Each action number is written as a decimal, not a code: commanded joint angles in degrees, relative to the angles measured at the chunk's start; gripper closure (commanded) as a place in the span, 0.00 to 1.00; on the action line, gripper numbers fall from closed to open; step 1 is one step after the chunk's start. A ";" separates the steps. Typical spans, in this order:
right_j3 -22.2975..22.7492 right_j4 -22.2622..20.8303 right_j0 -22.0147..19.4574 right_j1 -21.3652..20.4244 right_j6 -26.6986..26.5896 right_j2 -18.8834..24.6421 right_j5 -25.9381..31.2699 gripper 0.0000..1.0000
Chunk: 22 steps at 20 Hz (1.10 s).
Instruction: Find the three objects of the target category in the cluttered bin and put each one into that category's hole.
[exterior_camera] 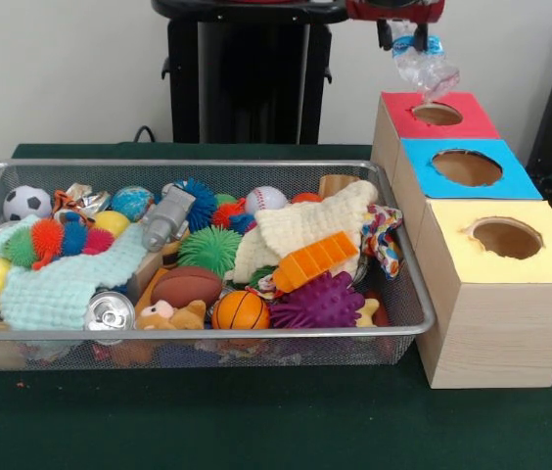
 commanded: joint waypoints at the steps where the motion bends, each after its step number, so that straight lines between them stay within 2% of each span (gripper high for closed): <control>1: 5.43 4.52 0.13 4.96 18.41 1.25 3.18 1.00; 9: 6.02 6.35 2.23 0.49 20.52 0.93 7.32 1.00; 16: -3.10 6.42 1.55 3.76 24.44 3.40 11.41 1.00; 22: -9.38 5.93 1.34 7.92 25.25 4.72 10.11 1.00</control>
